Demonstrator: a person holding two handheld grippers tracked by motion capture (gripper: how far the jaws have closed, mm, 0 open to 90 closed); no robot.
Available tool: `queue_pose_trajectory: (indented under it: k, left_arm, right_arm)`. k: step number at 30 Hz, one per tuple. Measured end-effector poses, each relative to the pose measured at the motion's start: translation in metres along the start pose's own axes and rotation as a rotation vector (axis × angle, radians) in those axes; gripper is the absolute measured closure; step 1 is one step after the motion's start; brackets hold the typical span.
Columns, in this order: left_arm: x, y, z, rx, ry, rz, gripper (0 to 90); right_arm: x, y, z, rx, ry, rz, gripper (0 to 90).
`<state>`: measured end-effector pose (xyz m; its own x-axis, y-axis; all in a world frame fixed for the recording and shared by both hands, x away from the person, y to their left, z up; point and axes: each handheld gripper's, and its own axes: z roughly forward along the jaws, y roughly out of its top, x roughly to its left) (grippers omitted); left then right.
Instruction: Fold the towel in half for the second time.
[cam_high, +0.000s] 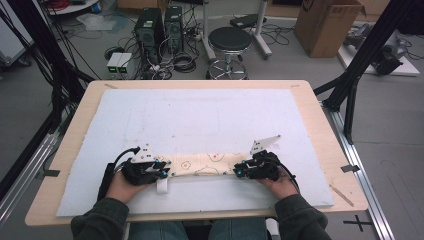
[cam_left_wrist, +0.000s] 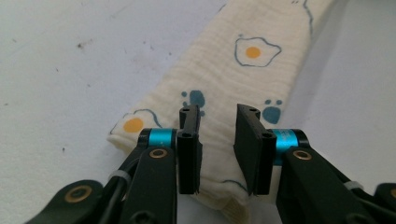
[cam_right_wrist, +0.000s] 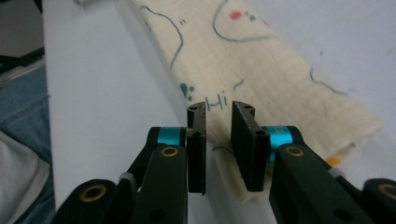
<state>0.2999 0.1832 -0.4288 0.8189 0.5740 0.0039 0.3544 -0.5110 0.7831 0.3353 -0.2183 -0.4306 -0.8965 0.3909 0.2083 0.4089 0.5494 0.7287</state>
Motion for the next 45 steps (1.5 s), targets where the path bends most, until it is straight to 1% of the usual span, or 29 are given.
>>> queue_pose_trajectory:
  k: [3, 4, 5, 6, 8, 9, 11, 12, 13, 14, 15, 17, 19, 21, 22, 25, 27, 28, 30, 34, 38, 40, 42, 43, 45]
  left_arm:
    - [0.001, 0.005, -0.007, -0.058, -0.010, -0.010, 67.5]
    - [0.001, 0.006, -0.008, -0.073, -0.013, -0.016, 66.6]
    - [0.002, 0.006, -0.007, -0.076, -0.012, -0.015, 65.7]
    - [0.002, 0.006, -0.006, -0.068, -0.012, -0.015, 64.8]
    - [0.002, 0.004, -0.002, -0.027, -0.006, -0.007, 63.4]
    - [0.003, 0.003, 0.000, -0.016, -0.008, -0.006, 62.6]
    - [0.006, 0.000, 0.003, 0.010, -0.014, -0.015, 61.7]
    - [0.008, -0.002, 0.005, 0.014, -0.017, -0.028, 60.9]
    - [0.010, -0.003, 0.006, 0.025, -0.022, -0.027, 60.3]
    - [0.011, -0.003, 0.006, 0.024, -0.027, -0.032, 59.9]
    - [0.011, -0.004, 0.007, 0.024, -0.028, -0.036, 59.5]
    - [0.011, -0.004, 0.007, 0.025, -0.031, -0.034, 58.9]
    - [0.011, -0.004, 0.008, 0.032, -0.033, -0.026, 57.6]
    - [0.010, -0.004, 0.008, 0.032, -0.032, -0.027, 56.3]
    - [0.010, -0.004, 0.007, 0.036, -0.034, -0.021, 55.9]
    - [0.010, -0.005, 0.008, 0.034, -0.037, -0.025, 55.2]
    - [0.010, -0.005, 0.008, 0.037, -0.035, -0.018, 55.2]
    - [0.009, -0.005, 0.008, 0.034, -0.032, -0.022, 55.1]
    - [0.009, -0.005, 0.008, 0.035, -0.034, -0.014, 55.0]
    - [0.009, -0.006, 0.008, 0.032, -0.035, -0.015, 54.5]
    - [0.009, -0.006, 0.008, 0.032, -0.033, -0.018, 54.0]
    - [0.008, -0.005, 0.007, 0.030, -0.036, -0.023, 52.8]
    - [0.007, -0.005, 0.005, 0.023, -0.034, -0.019, 50.9]
    - [0.007, -0.004, 0.004, 0.009, -0.037, -0.029, 49.9]
    - [0.007, -0.003, -0.001, -0.009, -0.044, -0.034, 48.0]
  right_arm:
    - [-0.004, 0.008, -0.007, -0.079, -0.010, 0.000, 71.9]
    - [-0.006, 0.011, -0.009, -0.092, -0.021, -0.001, 70.1]
    - [-0.008, 0.014, -0.009, -0.101, -0.036, -0.002, 69.5]
    - [-0.010, 0.015, -0.008, -0.098, -0.043, 0.002, 68.3]
    - [-0.015, 0.016, -0.004, -0.091, -0.060, 0.009, 65.3]
    - [-0.017, 0.016, -0.001, -0.073, -0.073, 0.014, 63.9]
    - [-0.018, 0.015, 0.003, -0.039, -0.084, 0.011, 61.7]
    - [-0.019, 0.013, 0.004, -0.031, -0.088, 0.005, 61.4]
    - [-0.019, 0.012, 0.005, -0.023, -0.092, 0.005, 60.4]
    - [-0.020, 0.010, 0.006, -0.014, -0.102, -0.005, 59.6]
    - [-0.020, 0.008, 0.006, -0.005, -0.108, -0.003, 59.2]
    - [-0.020, 0.005, 0.005, 0.009, -0.118, -0.013, 58.5]
    - [-0.020, 0.002, 0.004, 0.011, -0.124, -0.022, 57.9]
    - [-0.018, 0.000, 0.002, 0.018, -0.131, -0.037, 56.9]
    - [-0.017, -0.001, 0.001, 0.023, -0.135, -0.047, 56.0]
    - [-0.014, -0.003, 0.000, 0.026, -0.139, -0.066, 54.3]
    - [-0.013, -0.004, -0.002, 0.027, -0.147, -0.075, 53.2]
    - [-0.013, -0.005, -0.003, 0.024, -0.151, -0.071, 52.7]
    - [-0.014, -0.008, -0.006, 0.017, -0.157, -0.064, 52.2]
    - [-0.016, -0.012, -0.007, 0.020, -0.151, -0.032, 50.5]
    - [-0.011, -0.011, -0.006, 0.022, -0.177, -0.060, 50.7]
    - [-0.012, -0.011, -0.006, 0.022, -0.172, -0.051, 50.5]
    - [-0.012, -0.011, -0.007, 0.014, -0.167, -0.038, 49.4]
    - [-0.013, -0.011, -0.008, 0.009, -0.165, -0.035, 48.5]
    - [-0.013, -0.011, -0.011, -0.017, -0.157, -0.022, 46.9]
